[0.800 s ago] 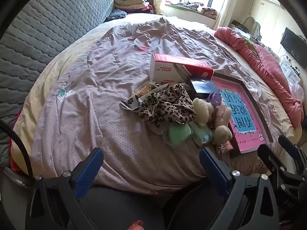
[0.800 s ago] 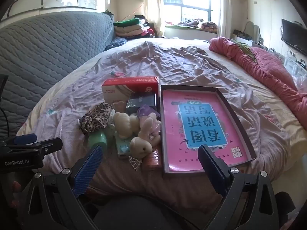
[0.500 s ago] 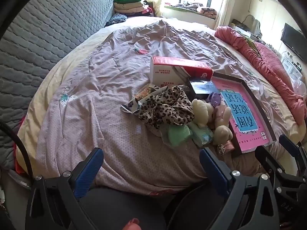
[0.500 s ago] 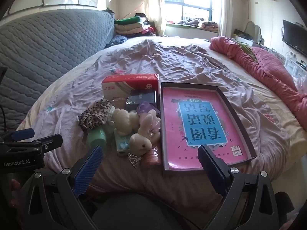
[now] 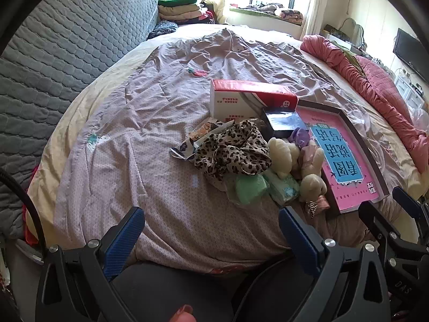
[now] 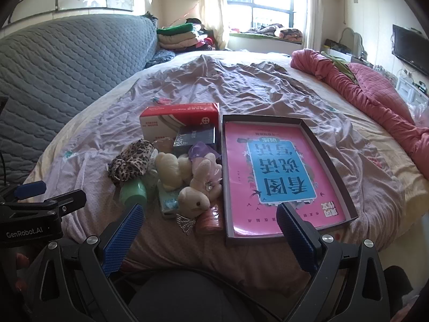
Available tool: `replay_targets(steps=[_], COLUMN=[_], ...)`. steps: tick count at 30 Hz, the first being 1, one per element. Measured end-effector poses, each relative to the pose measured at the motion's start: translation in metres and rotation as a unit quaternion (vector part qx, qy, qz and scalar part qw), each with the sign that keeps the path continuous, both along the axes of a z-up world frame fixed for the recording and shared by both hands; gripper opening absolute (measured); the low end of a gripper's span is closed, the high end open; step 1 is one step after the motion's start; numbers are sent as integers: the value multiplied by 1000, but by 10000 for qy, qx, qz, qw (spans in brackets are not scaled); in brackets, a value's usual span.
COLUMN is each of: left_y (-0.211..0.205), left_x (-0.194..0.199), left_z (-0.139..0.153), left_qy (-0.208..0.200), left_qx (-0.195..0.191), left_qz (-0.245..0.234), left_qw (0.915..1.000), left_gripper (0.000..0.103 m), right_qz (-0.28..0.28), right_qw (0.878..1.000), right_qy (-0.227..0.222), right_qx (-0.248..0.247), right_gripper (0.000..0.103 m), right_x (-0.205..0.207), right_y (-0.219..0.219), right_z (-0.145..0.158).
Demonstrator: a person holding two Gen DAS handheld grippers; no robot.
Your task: Organize soft objects
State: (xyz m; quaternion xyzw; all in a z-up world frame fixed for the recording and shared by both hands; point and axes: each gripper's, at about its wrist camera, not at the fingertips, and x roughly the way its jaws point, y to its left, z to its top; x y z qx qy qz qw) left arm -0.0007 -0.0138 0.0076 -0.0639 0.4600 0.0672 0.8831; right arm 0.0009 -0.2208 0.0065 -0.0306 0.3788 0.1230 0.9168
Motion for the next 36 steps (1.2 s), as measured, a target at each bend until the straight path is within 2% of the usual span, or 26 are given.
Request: replay_targets(steps=[36], left_y=[-6], left_x=[-1], left_z=[-1], left_qy=[-63], left_qx=[43], left_qz=[-14], left_qw=[10000], left_gripper=[101], right_qz=[-71], right_qw=[10000], right_qy=[2], right_qx=[2], right_gripper=[99], right_x=[1], right_y=[-3], right_z=[0])
